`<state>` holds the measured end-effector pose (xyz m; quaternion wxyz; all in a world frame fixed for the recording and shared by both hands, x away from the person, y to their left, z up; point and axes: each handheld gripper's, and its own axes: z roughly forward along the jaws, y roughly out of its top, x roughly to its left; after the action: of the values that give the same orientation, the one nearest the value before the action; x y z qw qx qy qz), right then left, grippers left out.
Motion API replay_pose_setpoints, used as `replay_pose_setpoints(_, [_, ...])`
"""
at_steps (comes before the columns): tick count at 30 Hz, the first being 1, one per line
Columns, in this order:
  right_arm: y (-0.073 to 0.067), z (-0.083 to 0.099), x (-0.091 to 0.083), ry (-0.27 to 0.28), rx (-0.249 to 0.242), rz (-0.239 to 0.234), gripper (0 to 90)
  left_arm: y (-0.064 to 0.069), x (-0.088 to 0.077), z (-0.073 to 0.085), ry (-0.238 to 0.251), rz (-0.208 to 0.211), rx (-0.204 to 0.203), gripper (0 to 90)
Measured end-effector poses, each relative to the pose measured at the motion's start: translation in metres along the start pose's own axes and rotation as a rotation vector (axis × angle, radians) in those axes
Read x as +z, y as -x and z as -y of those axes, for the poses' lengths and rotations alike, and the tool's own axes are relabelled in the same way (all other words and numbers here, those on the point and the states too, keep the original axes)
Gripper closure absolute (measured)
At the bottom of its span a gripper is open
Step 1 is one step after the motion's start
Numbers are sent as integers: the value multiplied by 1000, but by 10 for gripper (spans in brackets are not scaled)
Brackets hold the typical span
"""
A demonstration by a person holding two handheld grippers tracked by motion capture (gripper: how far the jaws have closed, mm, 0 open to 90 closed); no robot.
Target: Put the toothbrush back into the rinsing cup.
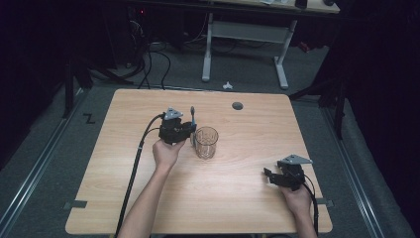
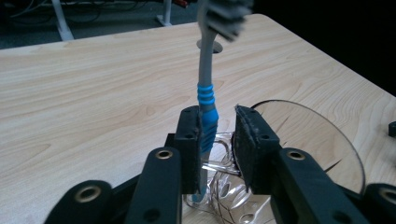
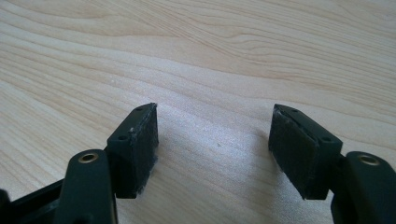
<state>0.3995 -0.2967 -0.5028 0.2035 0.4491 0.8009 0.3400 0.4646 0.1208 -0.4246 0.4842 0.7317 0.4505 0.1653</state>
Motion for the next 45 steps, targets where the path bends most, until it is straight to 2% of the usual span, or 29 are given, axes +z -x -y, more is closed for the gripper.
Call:
replay_pose_setpoints(3, [0, 0, 0, 0, 1, 0, 335, 1, -3, -1, 7, -7, 8, 674])
replay_pose_setpoints(12, [0, 0, 0, 0, 0, 0, 336, -1, -12, 0, 29, -21, -8, 615])
replay_pose_setpoints(29, [0, 0, 0, 0, -1, 0, 335, -4, -29, 10, 36, -40, -14, 584])
replay_pose_setpoints(35, [0, 0, 0, -1, -1, 0, 335, -6, -34, 13, 28, -47, -21, 582])
replay_pose_setpoints(39, [0, 0, 0, -1, -1, 0, 335, -4, -33, 17, -1, -69, 6, 579])
replay_pose_setpoints(45, [0, 0, 0, -1, -1, 0, 335, -7, -35, 23, -9, -72, -6, 579])
